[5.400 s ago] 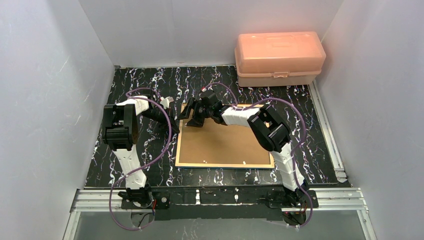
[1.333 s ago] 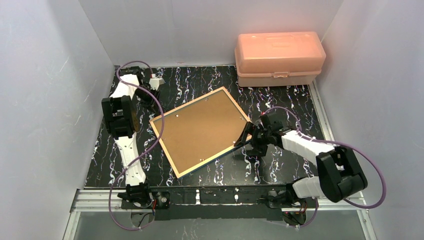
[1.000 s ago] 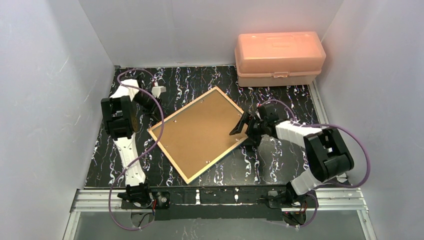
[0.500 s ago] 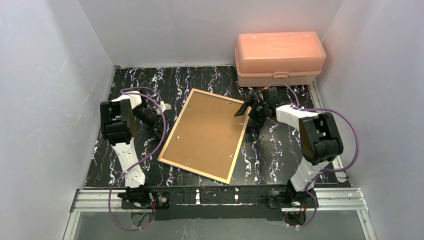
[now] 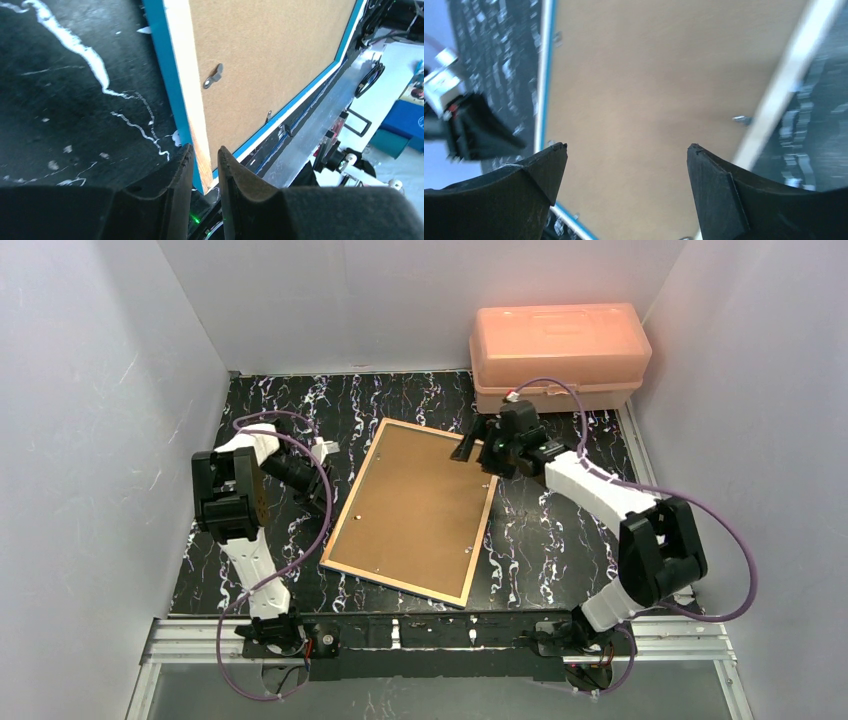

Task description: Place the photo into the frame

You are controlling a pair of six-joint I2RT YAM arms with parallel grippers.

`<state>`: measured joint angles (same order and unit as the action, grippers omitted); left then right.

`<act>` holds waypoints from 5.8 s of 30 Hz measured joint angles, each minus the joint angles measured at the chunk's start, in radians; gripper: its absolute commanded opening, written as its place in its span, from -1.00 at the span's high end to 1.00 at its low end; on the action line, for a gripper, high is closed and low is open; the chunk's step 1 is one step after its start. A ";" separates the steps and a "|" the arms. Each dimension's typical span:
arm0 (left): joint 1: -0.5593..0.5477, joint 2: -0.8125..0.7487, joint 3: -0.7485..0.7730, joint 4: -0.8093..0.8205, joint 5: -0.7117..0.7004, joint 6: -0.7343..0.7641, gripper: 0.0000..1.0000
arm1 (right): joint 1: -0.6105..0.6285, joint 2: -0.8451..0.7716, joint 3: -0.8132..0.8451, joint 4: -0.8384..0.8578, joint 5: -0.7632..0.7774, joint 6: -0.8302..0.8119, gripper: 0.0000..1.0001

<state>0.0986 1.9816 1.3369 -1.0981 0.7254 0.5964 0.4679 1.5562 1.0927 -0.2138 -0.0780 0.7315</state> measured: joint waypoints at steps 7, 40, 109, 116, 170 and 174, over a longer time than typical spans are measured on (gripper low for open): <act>0.029 0.000 -0.023 0.029 -0.006 -0.028 0.14 | 0.249 0.060 0.006 0.145 -0.038 0.131 -0.84; 0.026 0.035 -0.086 0.092 0.019 -0.040 0.70 | 0.493 0.556 0.203 0.558 -0.156 0.580 -0.79; 0.031 0.035 -0.103 0.098 0.057 -0.039 0.93 | 0.475 0.670 0.353 0.557 -0.215 0.459 -0.78; 0.031 0.035 -0.103 0.095 0.061 -0.036 0.94 | 0.469 0.668 0.367 0.526 -0.226 0.402 -0.78; 0.028 0.045 -0.102 0.083 0.076 -0.031 1.00 | 0.452 0.701 0.447 0.417 -0.417 0.258 -0.78; 0.029 0.045 -0.102 0.082 0.076 -0.031 1.00 | 0.448 0.722 0.490 0.379 -0.447 0.230 -0.78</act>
<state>0.1272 2.0270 1.2350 -1.0161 0.8013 0.5655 0.9157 2.2780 1.5826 0.1654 -0.5247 0.9615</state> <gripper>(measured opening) 0.008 0.891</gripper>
